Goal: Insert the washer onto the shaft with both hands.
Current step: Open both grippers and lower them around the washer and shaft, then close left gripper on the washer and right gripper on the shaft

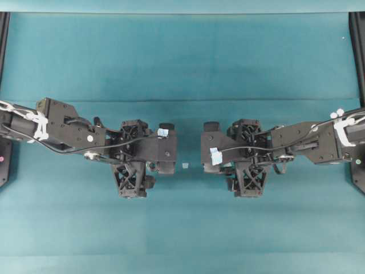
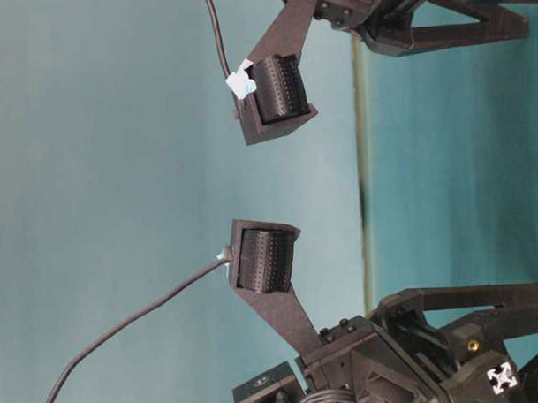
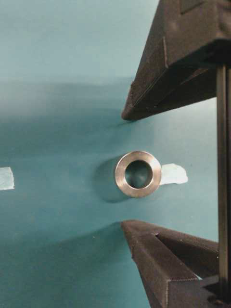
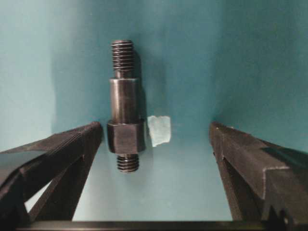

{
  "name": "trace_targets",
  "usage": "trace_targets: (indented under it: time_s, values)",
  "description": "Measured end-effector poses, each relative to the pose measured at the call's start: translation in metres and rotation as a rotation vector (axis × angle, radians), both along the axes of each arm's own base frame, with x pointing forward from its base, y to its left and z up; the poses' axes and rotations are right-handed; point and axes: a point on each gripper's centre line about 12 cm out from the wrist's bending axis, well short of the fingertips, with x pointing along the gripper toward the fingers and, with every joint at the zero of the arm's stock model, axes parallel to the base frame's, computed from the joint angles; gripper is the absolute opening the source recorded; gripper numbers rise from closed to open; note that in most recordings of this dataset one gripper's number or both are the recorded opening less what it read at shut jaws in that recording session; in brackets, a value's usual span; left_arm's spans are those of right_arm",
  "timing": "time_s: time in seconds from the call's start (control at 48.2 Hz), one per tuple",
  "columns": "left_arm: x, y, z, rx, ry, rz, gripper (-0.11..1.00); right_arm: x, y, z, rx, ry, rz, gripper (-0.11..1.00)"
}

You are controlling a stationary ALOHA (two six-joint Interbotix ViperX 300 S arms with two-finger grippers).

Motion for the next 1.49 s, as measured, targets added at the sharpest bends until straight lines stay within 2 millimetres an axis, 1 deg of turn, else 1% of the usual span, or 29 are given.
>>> trace_targets:
  time_s: [0.166,0.56,0.664,0.767,0.85,0.913,0.954,1.037,1.141,1.162,1.182,1.286,1.493]
  values:
    - [0.000,0.000,0.000,0.000,0.000,0.000,0.88,0.001,0.005,0.000,0.003,-0.001,0.010,0.86]
    - [0.000,0.000,0.000,0.000,0.000,0.000,0.88,0.000,0.006,-0.001,0.004,0.000,0.011,0.86]
    - [0.000,0.000,0.000,0.000,0.000,0.000,0.88,-0.001,0.005,-0.001,0.004,-0.001,0.011,0.83]
    - [0.000,0.000,0.000,0.000,0.000,0.000,0.87,-0.001,0.006,-0.001,0.004,-0.001,0.011,0.73]
    - [0.000,0.000,0.000,0.000,0.000,0.000,0.85,-0.001,0.005,-0.001,0.004,0.000,0.011,0.60]
    - [0.000,0.000,0.000,0.000,0.003,0.000,0.80,-0.001,0.005,-0.001,0.004,0.003,0.009,0.51]
    - [0.000,0.000,0.000,-0.001,0.003,0.001,0.75,-0.001,0.005,-0.001,0.004,0.006,0.011,0.45]
    - [0.000,0.000,0.000,0.000,0.005,0.000,0.61,-0.002,0.006,-0.001,0.006,0.009,0.010,0.32]
    - [0.000,0.000,0.000,0.002,0.003,-0.004,0.40,-0.002,0.009,-0.001,0.011,0.016,0.011,0.15]
    - [0.000,0.000,0.000,0.002,0.005,-0.004,0.37,-0.002,0.010,-0.002,0.011,0.017,0.012,0.12]
    - [0.000,0.000,0.000,0.003,0.005,-0.006,0.36,-0.002,0.010,-0.002,0.011,0.017,0.014,0.09]
    - [0.000,-0.001,0.000,0.006,0.005,-0.012,0.36,-0.002,0.011,-0.001,0.012,0.016,0.014,0.01]
    - [0.000,-0.001,0.000,0.007,0.003,-0.014,0.36,-0.002,0.011,-0.001,0.014,0.022,0.014,0.01]
